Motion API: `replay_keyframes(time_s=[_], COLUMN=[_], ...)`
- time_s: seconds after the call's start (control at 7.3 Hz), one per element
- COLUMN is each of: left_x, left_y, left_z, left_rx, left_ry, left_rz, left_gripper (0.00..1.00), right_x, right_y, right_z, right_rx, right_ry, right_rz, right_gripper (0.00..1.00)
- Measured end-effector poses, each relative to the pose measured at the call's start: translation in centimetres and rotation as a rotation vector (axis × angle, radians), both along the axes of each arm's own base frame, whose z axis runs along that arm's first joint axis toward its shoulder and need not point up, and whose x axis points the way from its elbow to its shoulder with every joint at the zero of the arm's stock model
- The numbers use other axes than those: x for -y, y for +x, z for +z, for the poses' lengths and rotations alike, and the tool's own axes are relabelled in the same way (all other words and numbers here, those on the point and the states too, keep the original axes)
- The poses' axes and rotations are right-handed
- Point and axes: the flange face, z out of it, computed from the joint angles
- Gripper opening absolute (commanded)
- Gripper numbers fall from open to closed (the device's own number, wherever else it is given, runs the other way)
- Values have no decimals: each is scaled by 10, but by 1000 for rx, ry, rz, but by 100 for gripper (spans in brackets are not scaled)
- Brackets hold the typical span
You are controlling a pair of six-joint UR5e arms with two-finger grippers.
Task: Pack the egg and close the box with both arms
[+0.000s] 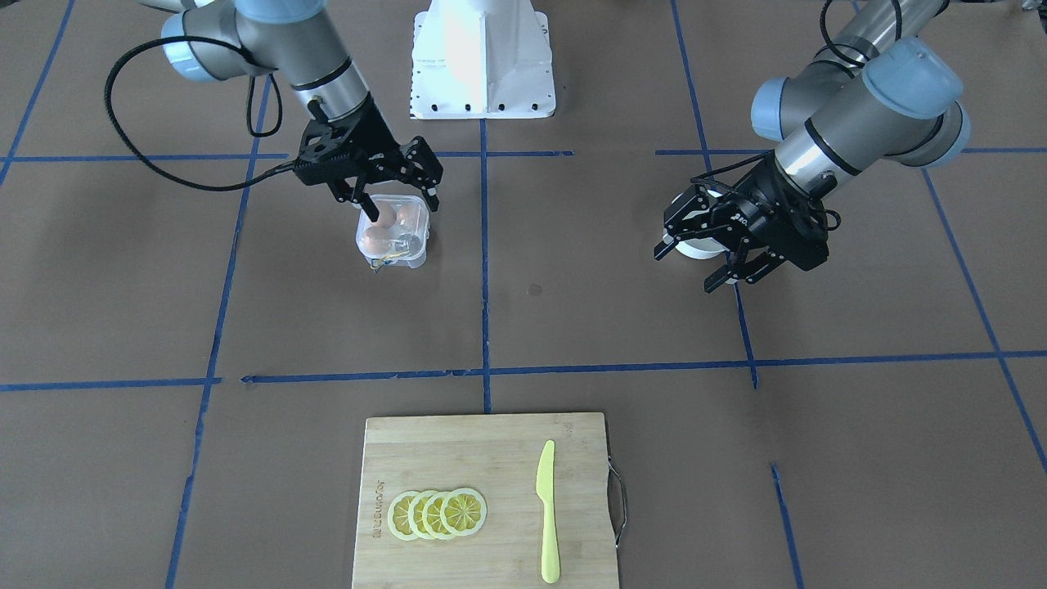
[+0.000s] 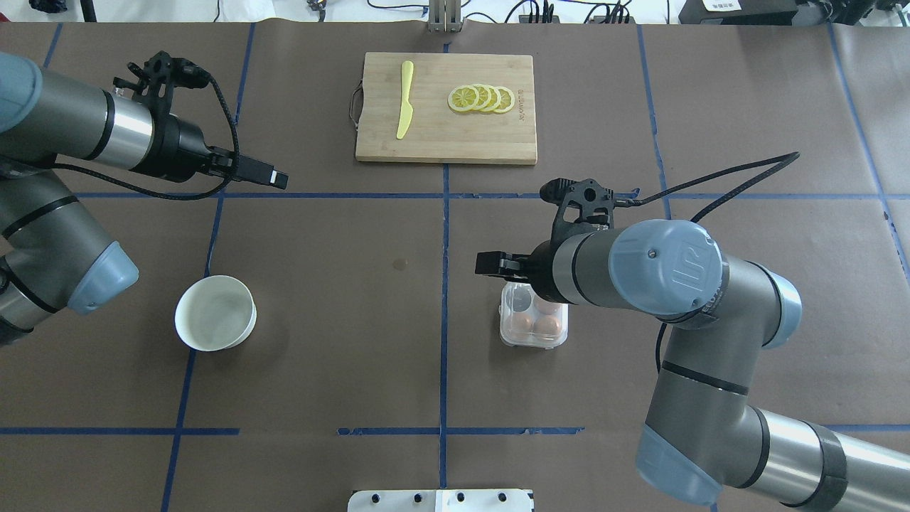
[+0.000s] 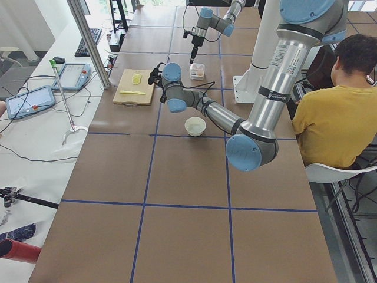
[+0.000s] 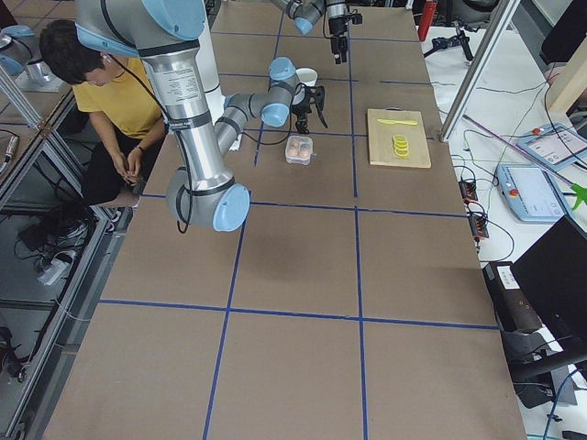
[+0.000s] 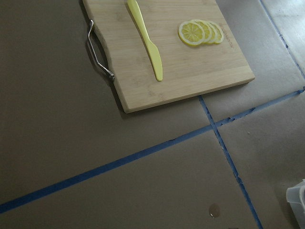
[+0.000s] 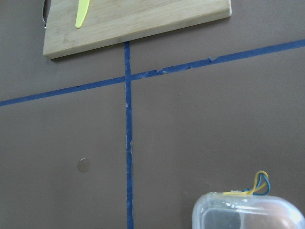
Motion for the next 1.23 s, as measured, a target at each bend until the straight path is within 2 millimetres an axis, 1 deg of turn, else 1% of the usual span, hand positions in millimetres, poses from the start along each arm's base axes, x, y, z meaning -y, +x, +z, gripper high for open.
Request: replay_keyframes(time_s=[0.14, 0.27, 0.41, 0.55, 0.68, 0.82, 0.96, 1.1, 1.23], left_x=[0, 1, 1, 3, 4, 5, 8, 15, 23], left_y=[0, -2, -11, -29, -54, -83, -118, -162, -206], left_z=[2, 6, 18, 40, 66, 94, 125, 160, 192], left_rx=[3, 8, 29, 66, 109, 157, 214, 272, 318], left_ry=[-2, 0, 21, 63, 108, 159, 218, 274, 320], left_rz=[0, -2, -3, -3, 2, 6, 6, 10, 12], left_gripper=[87, 87, 88, 88, 88, 88, 88, 92, 99], right_x=[-2, -1, 0, 4, 12, 23, 38, 56, 74], right_y=[2, 6, 10, 19, 32, 50, 75, 111, 151], right_z=[-11, -14, -7, 14, 42, 70, 99, 128, 154], right_rx=[-15, -22, -36, -70, -119, -180, -245, -300, -340], right_ry=[-7, -10, -15, -28, -31, -14, 12, 27, 37], right_rz=[7, 13, 18, 25, 31, 28, 9, -23, -59], right_gripper=[100, 100, 100, 100, 100, 100, 100, 100, 100])
